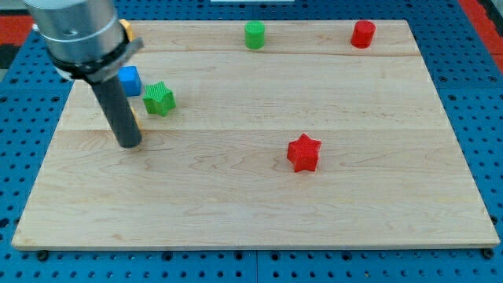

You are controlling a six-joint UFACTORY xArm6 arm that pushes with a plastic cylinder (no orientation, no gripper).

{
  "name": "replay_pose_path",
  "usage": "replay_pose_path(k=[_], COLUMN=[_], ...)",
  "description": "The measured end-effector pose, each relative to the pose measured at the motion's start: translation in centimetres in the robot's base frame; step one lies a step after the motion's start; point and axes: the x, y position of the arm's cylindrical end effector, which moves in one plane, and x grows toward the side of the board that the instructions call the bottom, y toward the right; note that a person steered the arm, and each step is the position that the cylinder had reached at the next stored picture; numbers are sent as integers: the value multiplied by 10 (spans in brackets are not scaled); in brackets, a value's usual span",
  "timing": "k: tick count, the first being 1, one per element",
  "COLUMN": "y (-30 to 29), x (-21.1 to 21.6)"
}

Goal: Push the yellow heart to the bottom of the blue blocks

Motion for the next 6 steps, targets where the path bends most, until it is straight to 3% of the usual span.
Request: replay_pose_path(k=[1, 6], y=[-11, -35], x=[-24, -11])
